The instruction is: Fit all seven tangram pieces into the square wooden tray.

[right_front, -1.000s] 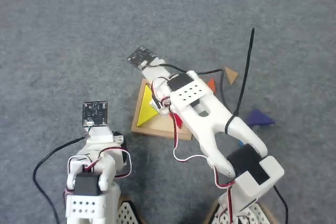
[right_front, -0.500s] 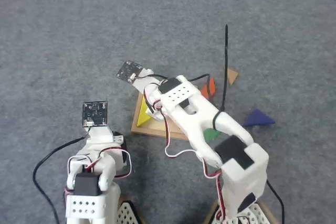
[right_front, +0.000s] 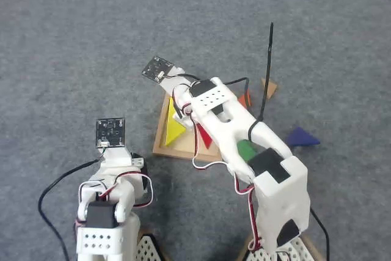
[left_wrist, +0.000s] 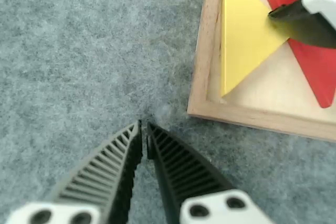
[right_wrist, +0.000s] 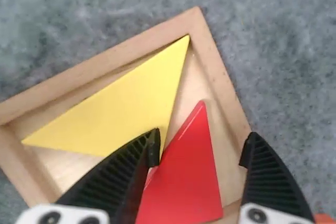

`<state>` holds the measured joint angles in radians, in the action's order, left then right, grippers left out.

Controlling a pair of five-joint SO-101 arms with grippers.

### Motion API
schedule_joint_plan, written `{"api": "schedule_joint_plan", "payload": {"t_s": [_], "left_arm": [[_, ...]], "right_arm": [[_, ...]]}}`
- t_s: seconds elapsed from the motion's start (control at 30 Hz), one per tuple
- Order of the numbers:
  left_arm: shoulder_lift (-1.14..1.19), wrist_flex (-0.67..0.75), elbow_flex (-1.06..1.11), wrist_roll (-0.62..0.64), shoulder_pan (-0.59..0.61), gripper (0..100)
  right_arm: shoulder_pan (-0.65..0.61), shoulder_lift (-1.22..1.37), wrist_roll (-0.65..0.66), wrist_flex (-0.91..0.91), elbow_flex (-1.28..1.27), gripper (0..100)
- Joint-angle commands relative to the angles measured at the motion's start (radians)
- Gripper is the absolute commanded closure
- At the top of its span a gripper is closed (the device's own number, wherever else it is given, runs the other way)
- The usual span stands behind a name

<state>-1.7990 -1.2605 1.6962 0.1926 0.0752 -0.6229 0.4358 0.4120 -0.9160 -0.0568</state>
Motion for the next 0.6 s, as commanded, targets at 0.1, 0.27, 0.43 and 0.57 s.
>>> {"api": "schedule_joint_plan", "payload": {"t_s": [0.1, 0.27, 0.43, 0.57], "left_arm": [[-0.020, -0.002, -0.013, -0.009, 0.005, 99], [-0.020, -0.002, -0.013, -0.009, 0.005, 99], [-0.020, -0.002, -0.013, -0.009, 0.005, 99], [-0.020, -0.002, -0.013, -0.009, 0.005, 99]], "right_arm": [[0.041, 0.031, -0.046, -0.051, 0.060, 77.2], [0.065, 0.041, -0.176, -0.053, 0.072, 77.5], [0.059, 0.041, -0.292, -0.068, 0.069, 77.5], [0.054, 0.041, -0.292, -0.073, 0.069, 77.5]]}}
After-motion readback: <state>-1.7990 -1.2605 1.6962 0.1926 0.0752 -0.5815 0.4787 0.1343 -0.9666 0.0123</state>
